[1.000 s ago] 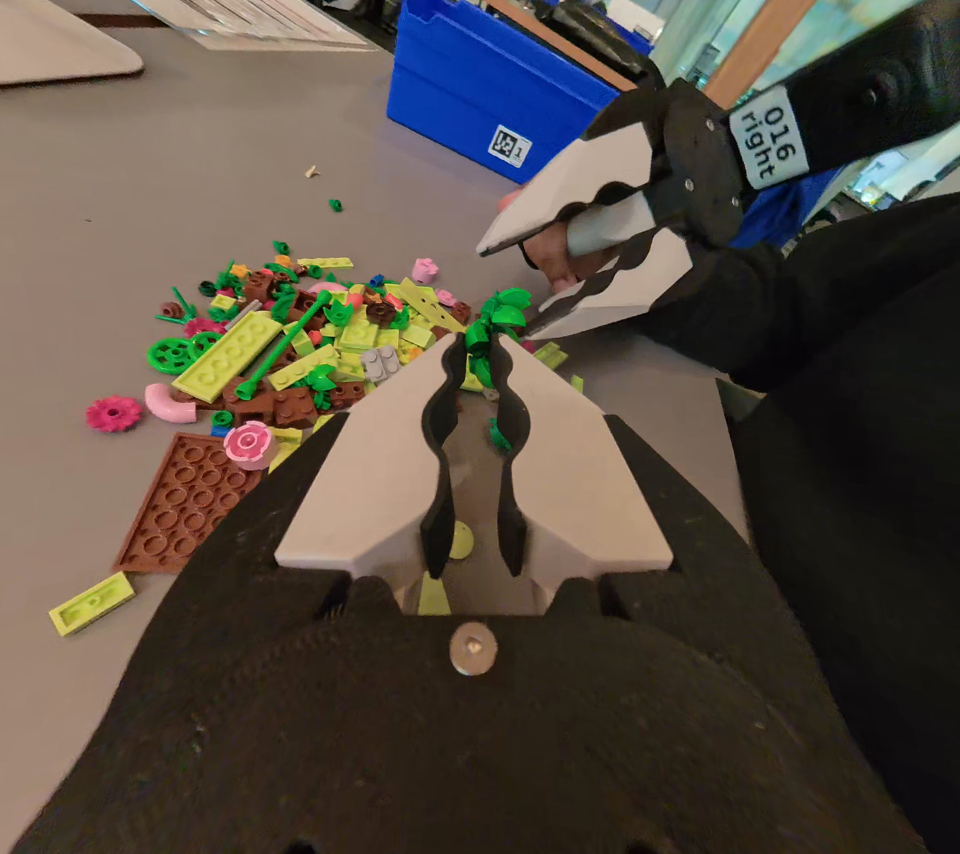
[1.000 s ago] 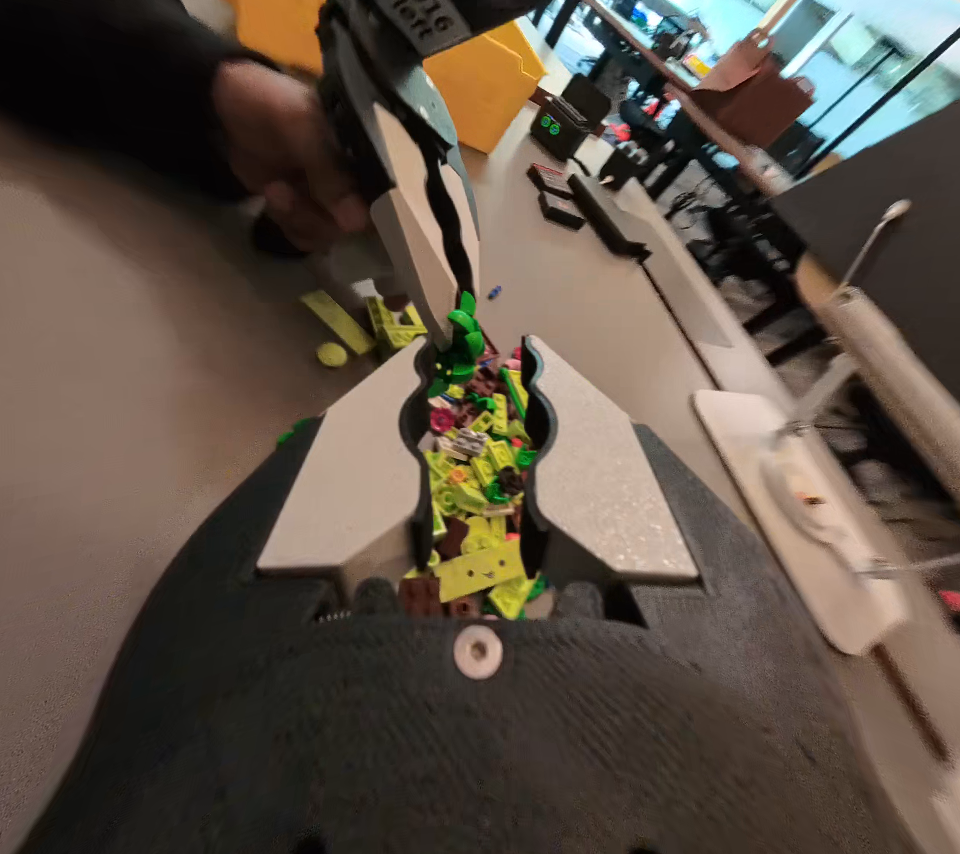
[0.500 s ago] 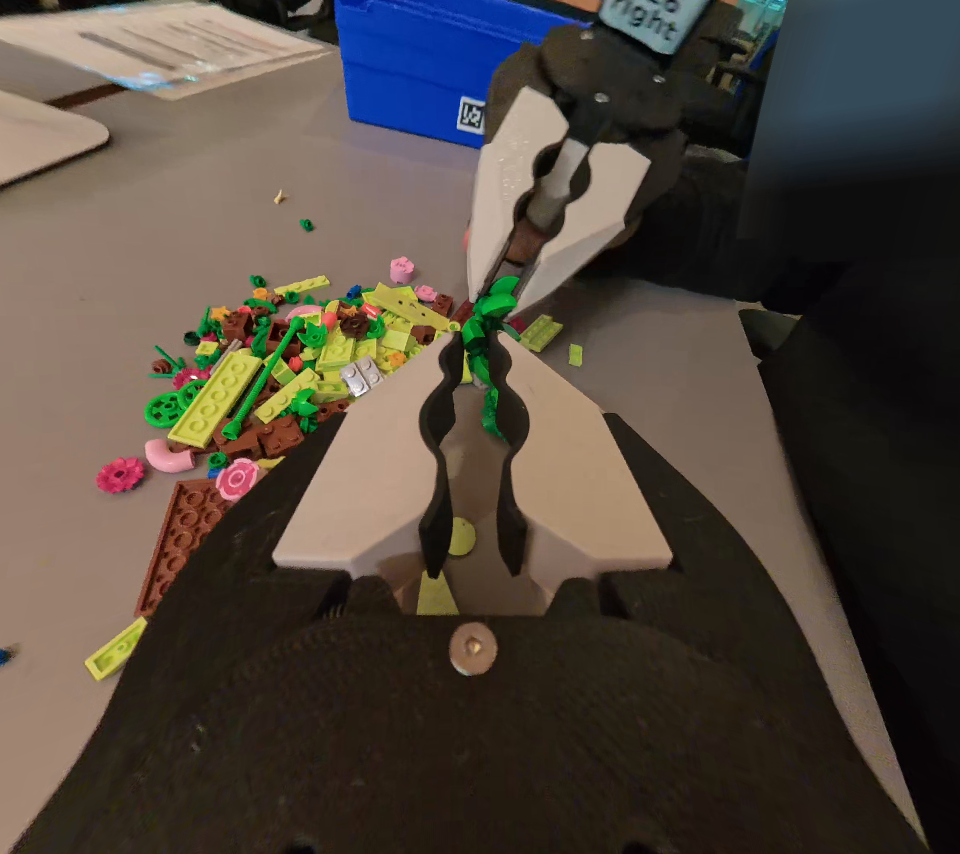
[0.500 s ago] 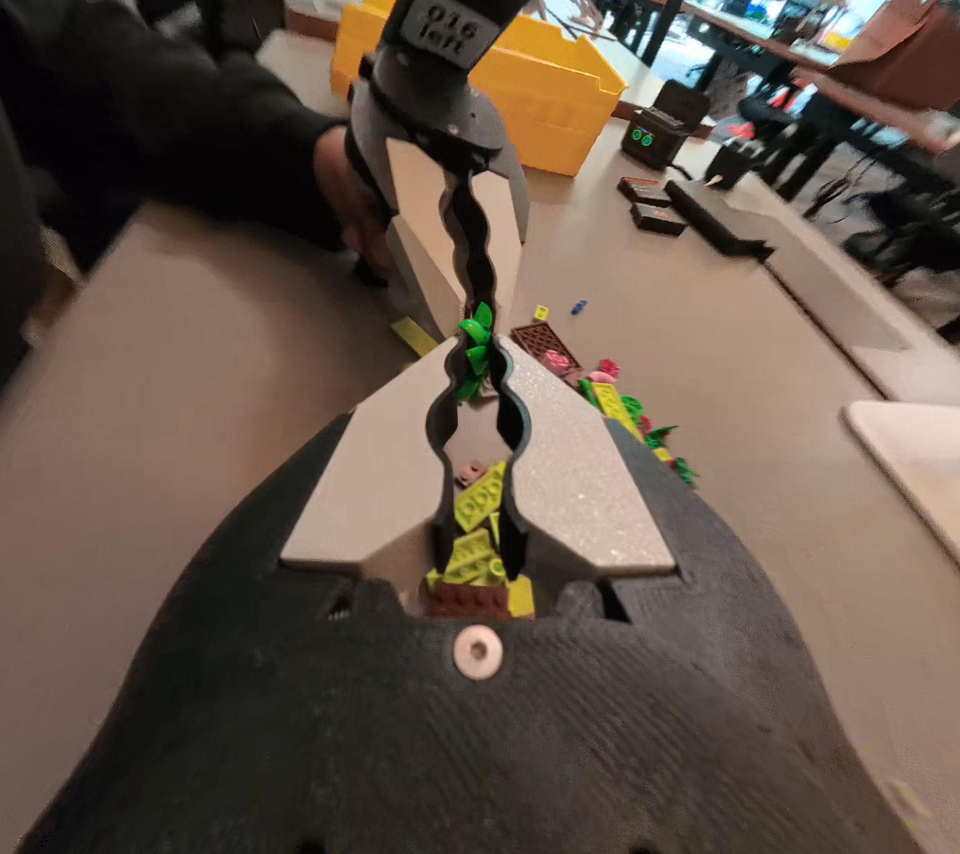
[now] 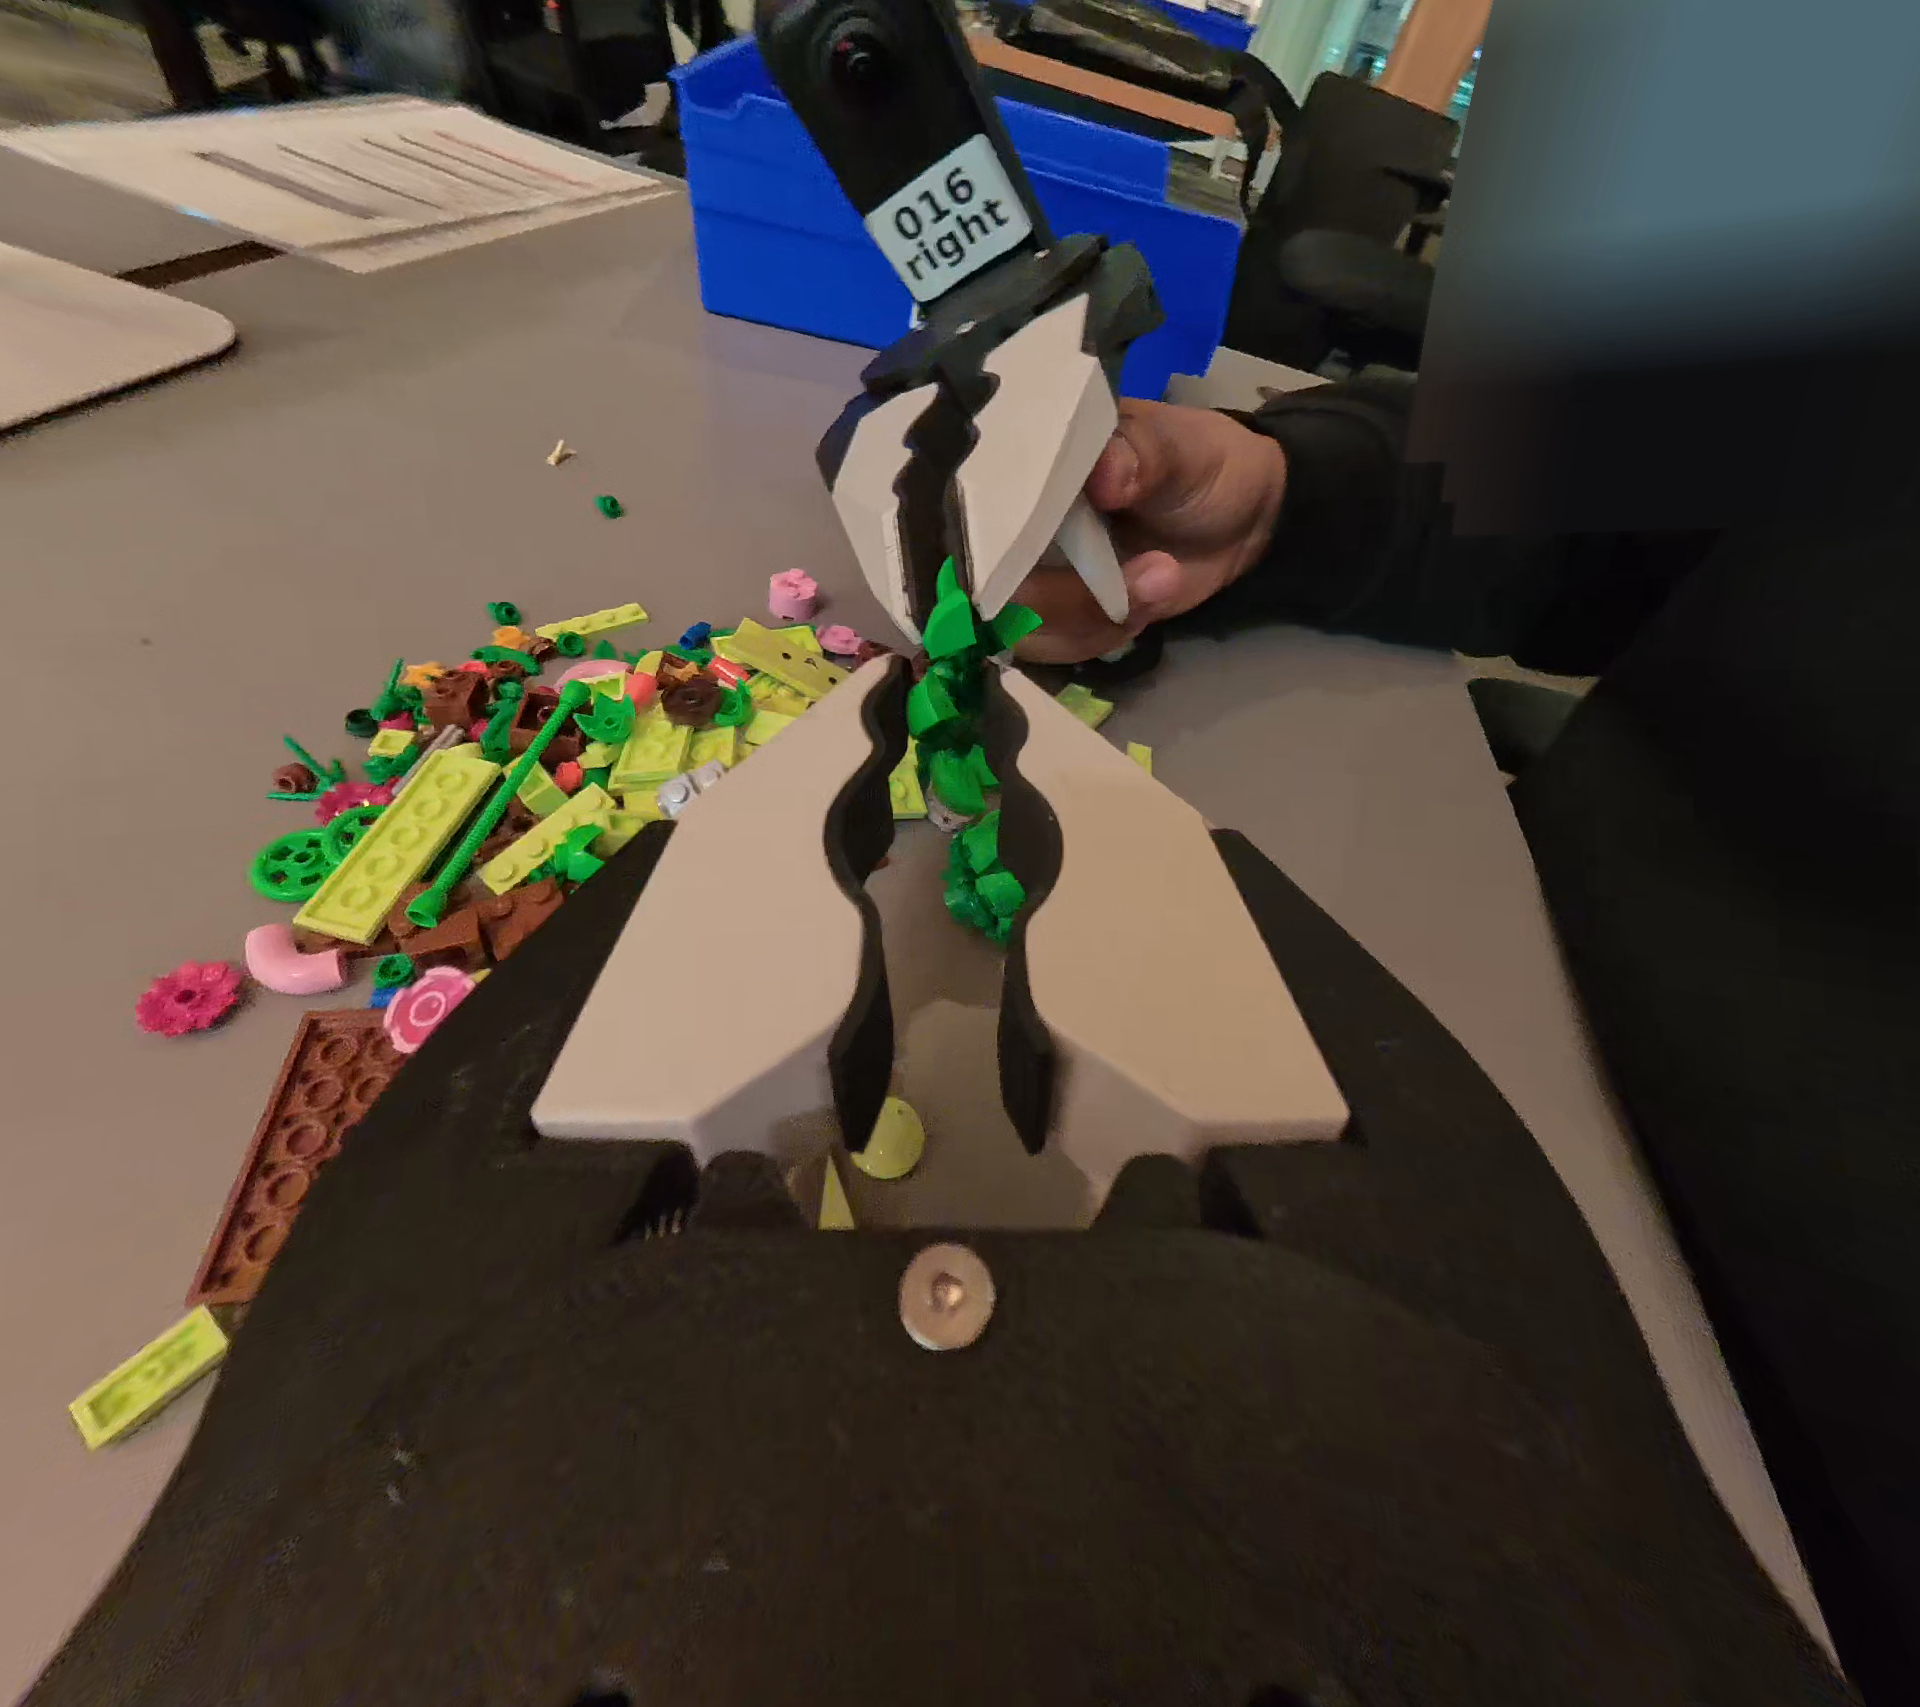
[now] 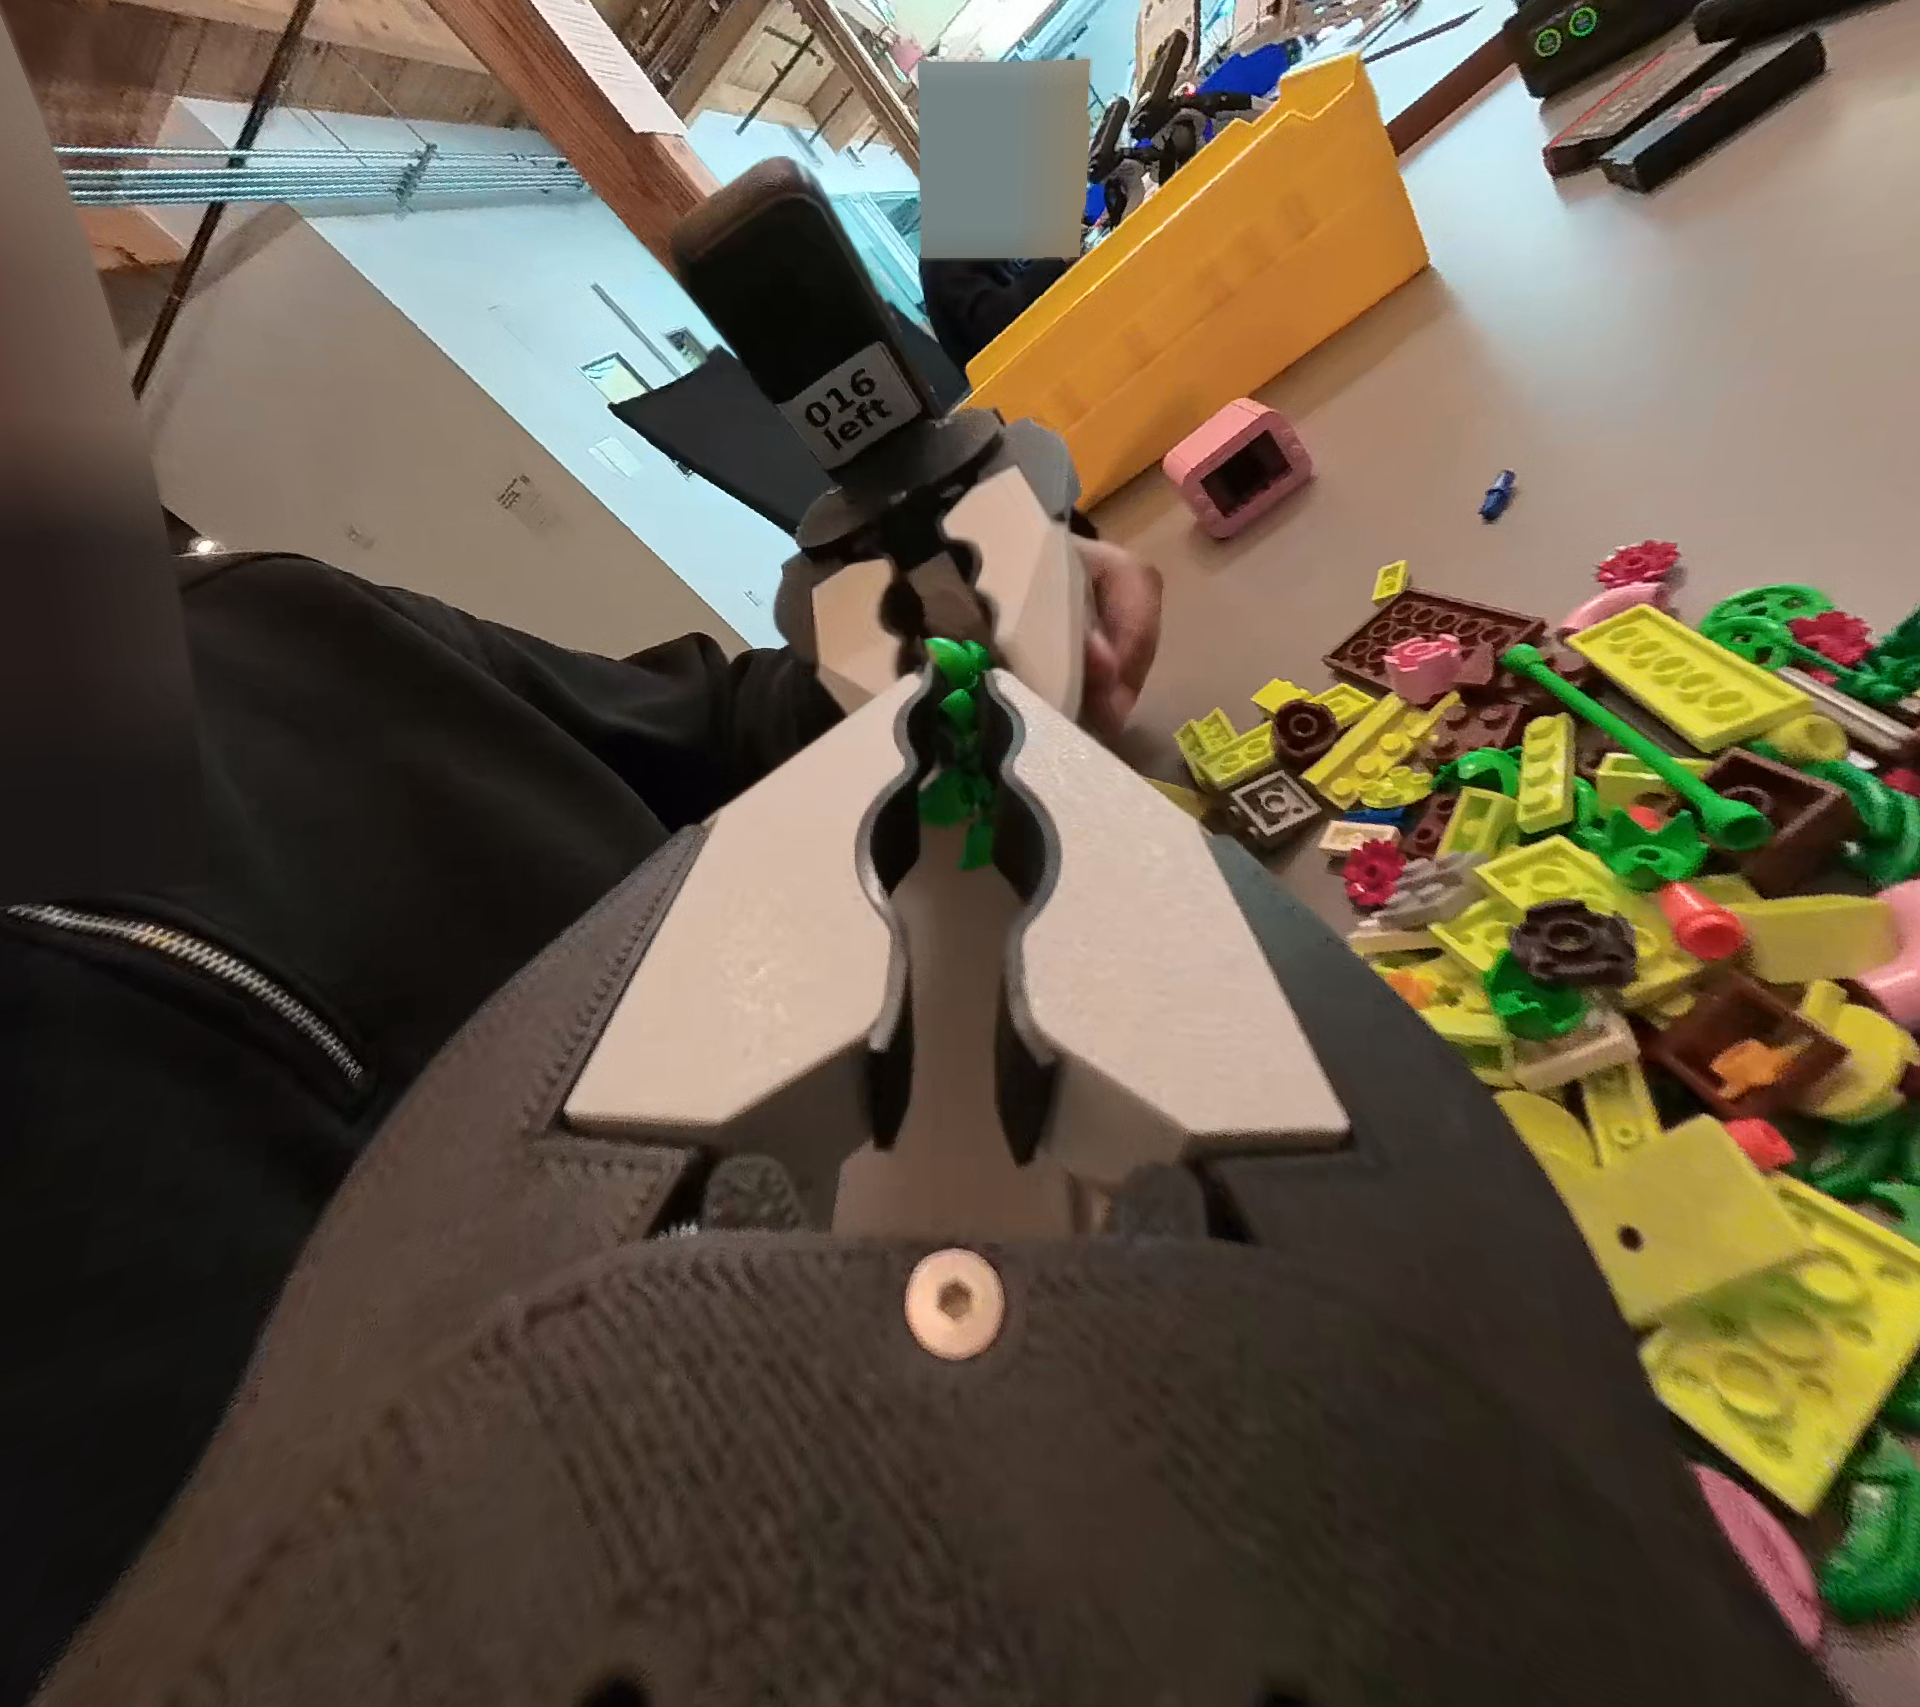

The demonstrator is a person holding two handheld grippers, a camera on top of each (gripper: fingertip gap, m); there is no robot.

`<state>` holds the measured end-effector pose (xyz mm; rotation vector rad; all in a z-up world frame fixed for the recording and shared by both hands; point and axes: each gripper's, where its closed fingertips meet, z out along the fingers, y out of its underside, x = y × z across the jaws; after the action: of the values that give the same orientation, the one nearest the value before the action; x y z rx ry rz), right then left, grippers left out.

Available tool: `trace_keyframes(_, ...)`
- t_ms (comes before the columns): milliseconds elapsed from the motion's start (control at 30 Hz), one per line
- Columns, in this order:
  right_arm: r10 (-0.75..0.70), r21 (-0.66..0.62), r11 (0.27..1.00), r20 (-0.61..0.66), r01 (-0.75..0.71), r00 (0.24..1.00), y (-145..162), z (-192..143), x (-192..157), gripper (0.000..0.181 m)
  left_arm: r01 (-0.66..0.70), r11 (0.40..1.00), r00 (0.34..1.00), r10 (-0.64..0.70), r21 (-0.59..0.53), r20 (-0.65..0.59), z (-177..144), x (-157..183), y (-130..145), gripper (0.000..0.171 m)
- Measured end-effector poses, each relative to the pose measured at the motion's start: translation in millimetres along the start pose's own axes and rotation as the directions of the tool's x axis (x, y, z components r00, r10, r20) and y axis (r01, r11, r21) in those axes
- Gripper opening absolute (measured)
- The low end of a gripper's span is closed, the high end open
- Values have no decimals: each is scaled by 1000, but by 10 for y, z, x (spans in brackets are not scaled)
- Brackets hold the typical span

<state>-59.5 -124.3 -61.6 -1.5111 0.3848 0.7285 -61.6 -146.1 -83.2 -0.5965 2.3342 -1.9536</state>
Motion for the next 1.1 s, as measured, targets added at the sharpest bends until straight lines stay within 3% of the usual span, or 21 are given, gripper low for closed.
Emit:
trace_keyframes(133, -45, 26, 999, -25, 46, 999, -56, -35, 31, 4, 52, 998, 999, -51, 18, -15, -26, -21, -32, 5)
trace_keyframes(200, -69, 69, 995, -55, 73, 996, -142, -95, 69, 19, 108, 993, 994, -107, 43, -31, -63, -55, -71, 5)
trace_keyframes(267, -117, 57, 991, -78, 122, 990, -158, -140, 84, 7, 174, 983, 984, -172, 56, -49, -91, -92, -93, 5)
trace_keyframes(400, -208, 18, 977, -113, 212, 971, -140, -108, 56, 18, 208, 978, 978, -206, 32, -41, -87, -134, -46, 5)
trace_keyframes(500, -178, 5, 984, -105, 180, 978, -101, -74, 61, 22, 182, 983, 982, -182, 1, -58, -52, -66, -7, 5)
trace_keyframes(667, -128, -41, 991, -59, 126, 990, 6, -42, 63, 6, 163, 986, 984, -164, -16, -71, -18, 1, 6, 5)
trace_keyframes(800, -63, -59, 996, -39, 61, 997, 16, -53, 44, 5, 186, 982, 978, -188, -33, -88, -8, 47, -3, 7)
trace_keyframes(867, 3, -15, 1000, -6, -3, 1000, -52, -63, 5, 5, 189, 982, 978, -190, -17, -92, -18, 52, -64, 8)
trace_keyframes(900, 29, 38, 999, -3, -29, 1000, -129, -93, 16, 4, 168, 984, 978, -174, -61, -115, -20, 96, -11, 6)
trace_keyframes(967, 111, 285, 952, 25, -114, 993, -564, -449, 86, 4, 63, 984, 995, -74, -166, -61, 18, 97, 235, 7)
trace_keyframes(1000, 101, 331, 940, -32, -85, 994, -676, -649, 182, 4, 57, 986, 996, -67, -159, -59, 41, 122, 230, 7)
trace_keyframes(1033, 33, 276, 961, -176, 17, 984, -631, -750, 330, 4, 77, 989, 993, -87, -130, -79, 54, 159, 160, 7)
trace_keyframes(1100, -154, -1, 986, -422, 169, 894, -361, -764, 637, 3, 97, 992, 990, -105, -86, -91, 47, 137, 59, 6)
